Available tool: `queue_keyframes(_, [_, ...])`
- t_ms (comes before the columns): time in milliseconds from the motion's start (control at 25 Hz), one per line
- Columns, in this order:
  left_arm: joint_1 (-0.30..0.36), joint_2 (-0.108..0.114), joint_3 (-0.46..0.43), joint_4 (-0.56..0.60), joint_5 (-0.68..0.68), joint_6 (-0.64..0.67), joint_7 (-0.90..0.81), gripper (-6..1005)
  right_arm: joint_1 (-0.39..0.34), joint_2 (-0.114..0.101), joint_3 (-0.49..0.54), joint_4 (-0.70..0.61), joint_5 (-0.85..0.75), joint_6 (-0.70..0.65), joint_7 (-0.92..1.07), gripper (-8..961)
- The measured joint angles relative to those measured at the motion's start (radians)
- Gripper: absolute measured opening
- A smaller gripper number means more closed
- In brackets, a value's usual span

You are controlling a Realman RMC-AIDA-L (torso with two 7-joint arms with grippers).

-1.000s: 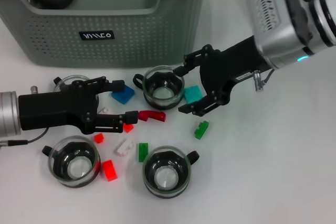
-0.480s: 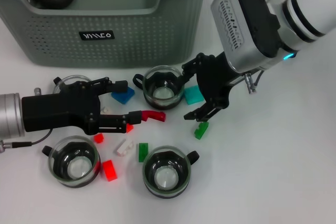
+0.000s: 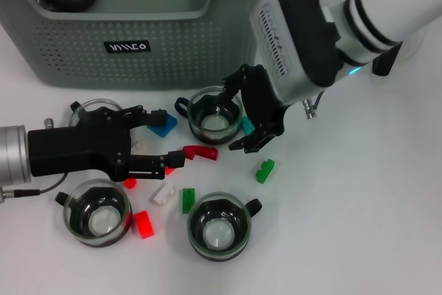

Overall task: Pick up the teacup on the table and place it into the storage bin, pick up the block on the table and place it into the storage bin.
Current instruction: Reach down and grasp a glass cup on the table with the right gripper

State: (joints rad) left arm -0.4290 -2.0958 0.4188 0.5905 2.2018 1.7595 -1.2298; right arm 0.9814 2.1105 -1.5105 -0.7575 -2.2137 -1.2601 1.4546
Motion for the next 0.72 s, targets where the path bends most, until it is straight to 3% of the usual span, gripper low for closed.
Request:
queue_keyframes(320, [0.012,0.0,-0.007,0.0,-0.002,0.0,0.001,928,0.0,0.002,-0.113,0.002,0.02,0.088,0.0,839])
queue_keyframes(720, [0.013,-0.003,-0.008,0.0,-0.006,-0.004,0.001,927,0.003,0.002,-0.177,0.026,0.027,0.159,0.0,839])
